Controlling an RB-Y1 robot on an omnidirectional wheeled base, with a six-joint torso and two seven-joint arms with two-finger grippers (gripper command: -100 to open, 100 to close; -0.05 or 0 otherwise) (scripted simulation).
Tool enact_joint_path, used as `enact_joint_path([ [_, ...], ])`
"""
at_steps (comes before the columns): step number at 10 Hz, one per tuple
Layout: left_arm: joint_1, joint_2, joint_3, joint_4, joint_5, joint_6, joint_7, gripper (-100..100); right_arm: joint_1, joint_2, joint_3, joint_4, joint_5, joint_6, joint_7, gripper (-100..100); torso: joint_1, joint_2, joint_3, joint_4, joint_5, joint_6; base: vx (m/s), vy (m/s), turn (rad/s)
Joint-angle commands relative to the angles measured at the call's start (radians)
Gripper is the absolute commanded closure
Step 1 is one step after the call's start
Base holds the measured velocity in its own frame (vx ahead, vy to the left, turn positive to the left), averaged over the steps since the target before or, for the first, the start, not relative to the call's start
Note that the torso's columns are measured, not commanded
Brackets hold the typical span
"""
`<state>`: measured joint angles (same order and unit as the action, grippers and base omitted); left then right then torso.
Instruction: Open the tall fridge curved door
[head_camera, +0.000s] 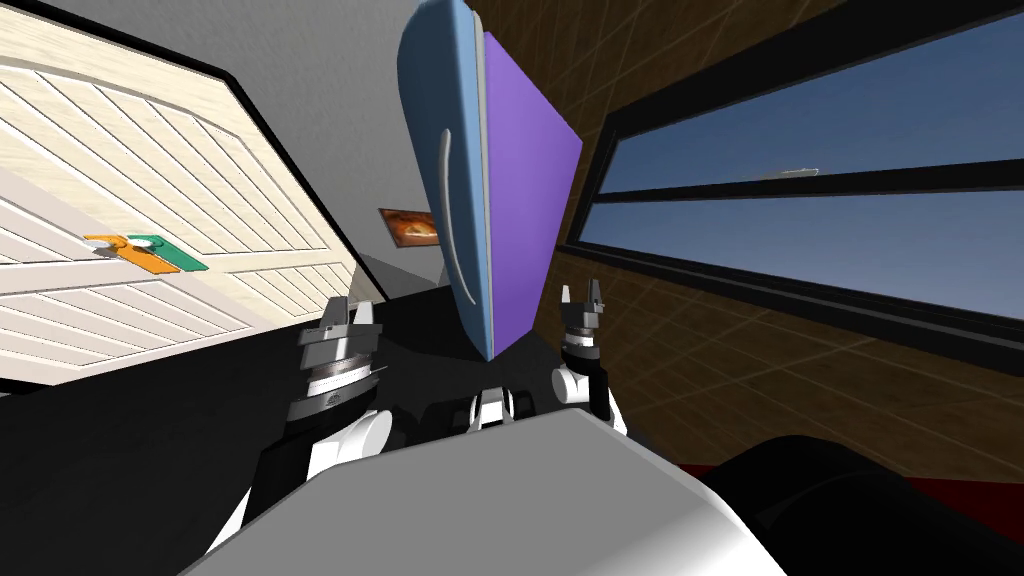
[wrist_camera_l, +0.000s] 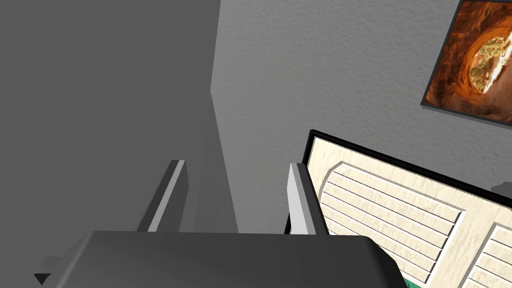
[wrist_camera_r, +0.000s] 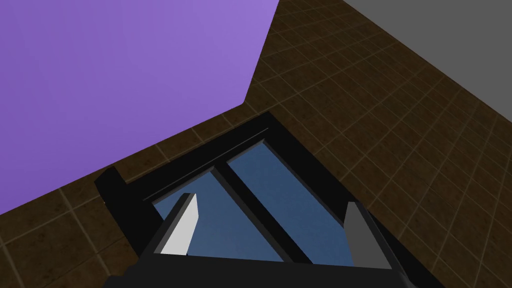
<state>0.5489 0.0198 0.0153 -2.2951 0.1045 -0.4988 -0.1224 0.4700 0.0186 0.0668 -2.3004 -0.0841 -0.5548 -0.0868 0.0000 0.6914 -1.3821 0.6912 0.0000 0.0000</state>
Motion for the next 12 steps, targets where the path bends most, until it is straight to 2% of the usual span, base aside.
enact_joint_path([
  [1,-0.003,0.049,0.006,0.017,-0.004,0.001,-0.005,-100,0.0,0.0,0.0,0.0,0.0,0.0,0.0,0,-0.001,0.033,-0.069,0.033,0.0,0.0,0.036,-0.026,0.022],
  [4,-0.014,0.11,0.024,0.068,-0.014,0.003,-0.021,-100,0.0,0.0,0.0,0.0,0.0,0.0,0.0,0,-0.001,0.045,-0.095,0.046,0.0,0.0,0.077,-0.067,0.039],
  [5,-0.017,0.119,0.029,0.084,-0.017,0.004,-0.026,-100,0.0,0.0,0.0,0.0,0.0,0.0,0.0,0,-0.003,0.043,-0.096,0.046,-0.001,0.0,0.125,-0.102,0.054],
  [8,-0.03,0.136,0.052,0.148,-0.031,0.007,-0.046,-100,0.0,0.0,0.0,0.0,0.0,0.0,0.0,0,0.0,0.048,-0.093,0.047,0.0,0.0,0.11,-0.106,0.05],
  [12,-0.045,0.128,0.079,0.222,-0.046,0.011,-0.07,-100,0.0,0.0,0.0,0.0,0.0,0.0,0.0,0,0.002,0.047,-0.093,0.047,0.001,0.0,0.109,-0.111,0.048],
])
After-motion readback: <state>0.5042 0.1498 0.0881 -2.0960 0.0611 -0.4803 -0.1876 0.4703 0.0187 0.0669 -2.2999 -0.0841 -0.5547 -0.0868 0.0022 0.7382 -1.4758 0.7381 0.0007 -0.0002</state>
